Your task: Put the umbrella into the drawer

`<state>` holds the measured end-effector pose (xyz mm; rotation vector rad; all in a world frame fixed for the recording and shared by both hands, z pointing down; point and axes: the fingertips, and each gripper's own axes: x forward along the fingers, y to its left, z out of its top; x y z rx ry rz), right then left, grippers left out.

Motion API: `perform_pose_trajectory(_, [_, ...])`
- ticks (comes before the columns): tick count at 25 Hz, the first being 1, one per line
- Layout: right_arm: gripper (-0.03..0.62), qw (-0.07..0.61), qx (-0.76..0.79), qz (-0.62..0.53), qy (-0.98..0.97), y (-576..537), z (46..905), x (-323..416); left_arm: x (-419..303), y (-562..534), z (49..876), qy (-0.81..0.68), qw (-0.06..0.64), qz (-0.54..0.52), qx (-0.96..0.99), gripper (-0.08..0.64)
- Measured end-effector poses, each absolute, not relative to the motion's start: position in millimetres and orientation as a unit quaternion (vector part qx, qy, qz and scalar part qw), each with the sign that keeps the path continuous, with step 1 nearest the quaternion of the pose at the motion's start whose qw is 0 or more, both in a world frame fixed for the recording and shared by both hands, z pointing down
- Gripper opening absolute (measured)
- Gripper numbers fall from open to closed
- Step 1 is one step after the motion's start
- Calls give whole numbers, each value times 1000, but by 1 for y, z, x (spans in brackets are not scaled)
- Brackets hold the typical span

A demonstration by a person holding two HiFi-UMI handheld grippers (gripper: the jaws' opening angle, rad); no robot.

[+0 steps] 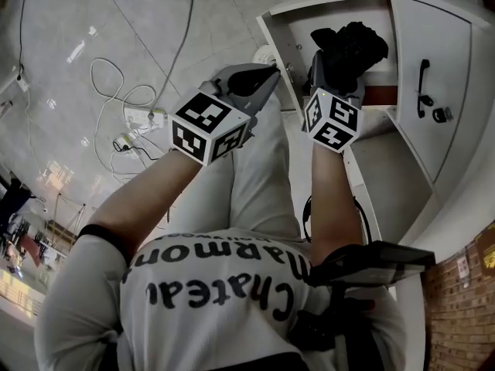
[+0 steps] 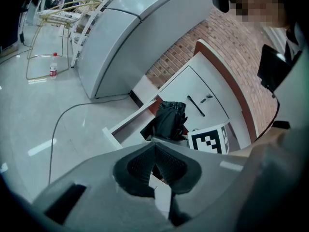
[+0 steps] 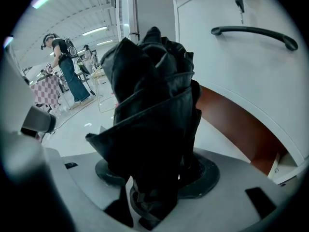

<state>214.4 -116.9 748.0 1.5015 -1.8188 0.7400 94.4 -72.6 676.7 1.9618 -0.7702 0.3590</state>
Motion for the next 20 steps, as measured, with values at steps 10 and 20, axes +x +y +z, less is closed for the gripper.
perform_pose_trajectory(10, [255,318,596,290,-678,-128,777,231,97,-68,708,-318,486,147,800,15])
perform_pose_trajectory(20, [255,319,607,299,-664,-130,800,244,108,-70,723,-318,492,134,799,15])
